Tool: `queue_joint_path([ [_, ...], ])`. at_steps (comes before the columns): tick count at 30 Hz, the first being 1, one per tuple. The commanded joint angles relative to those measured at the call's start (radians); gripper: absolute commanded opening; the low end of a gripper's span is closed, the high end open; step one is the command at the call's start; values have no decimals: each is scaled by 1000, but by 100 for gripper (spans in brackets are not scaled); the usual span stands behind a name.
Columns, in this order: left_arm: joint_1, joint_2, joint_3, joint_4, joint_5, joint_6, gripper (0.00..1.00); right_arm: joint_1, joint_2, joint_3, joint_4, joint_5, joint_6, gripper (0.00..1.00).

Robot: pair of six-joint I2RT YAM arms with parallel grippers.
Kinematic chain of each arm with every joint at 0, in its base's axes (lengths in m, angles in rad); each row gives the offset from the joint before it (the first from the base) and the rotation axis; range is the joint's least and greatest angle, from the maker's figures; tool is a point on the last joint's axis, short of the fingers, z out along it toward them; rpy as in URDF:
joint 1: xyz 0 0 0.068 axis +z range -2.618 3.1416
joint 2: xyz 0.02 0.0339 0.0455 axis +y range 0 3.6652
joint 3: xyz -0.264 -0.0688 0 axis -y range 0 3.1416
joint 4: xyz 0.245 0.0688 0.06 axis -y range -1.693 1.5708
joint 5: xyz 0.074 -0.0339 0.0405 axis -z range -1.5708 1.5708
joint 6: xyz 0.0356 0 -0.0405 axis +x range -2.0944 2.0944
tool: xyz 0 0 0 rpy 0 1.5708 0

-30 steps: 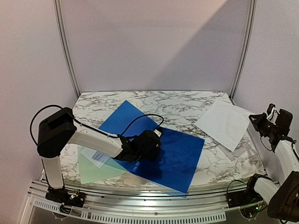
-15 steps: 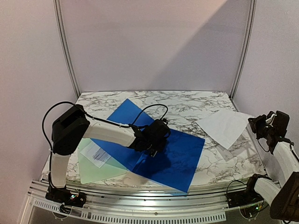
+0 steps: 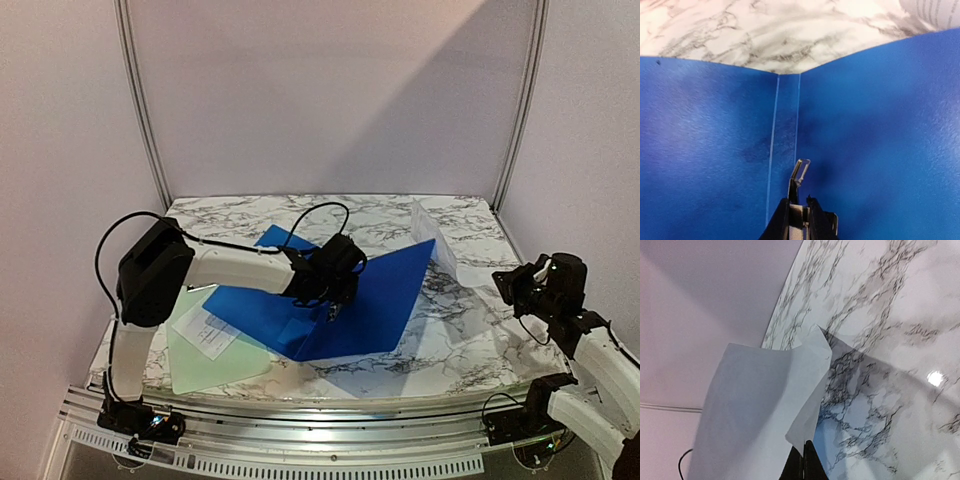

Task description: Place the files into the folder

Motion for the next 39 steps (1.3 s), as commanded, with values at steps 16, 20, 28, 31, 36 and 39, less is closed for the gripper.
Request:
queue_joint_path([
  [16,19,264,456,-352,-38,-119,29,81,18,368,-157,343,-232,0],
  [20,16,283,485,-329,-6,-129,36,85,19,273,-34,195,-173,0],
  [28,12,274,470,-299,8,-122,49,110,-48,248,35,197,-157,0],
  [31,10,257,446,-276,6,-113,56,110,-85,224,17,228,-117,0],
  [36,10,204,387,-214,5,-91,65,114,-102,111,-128,226,24,0],
  [39,9,179,366,-191,6,-76,69,143,-108,14,-147,216,94,0],
])
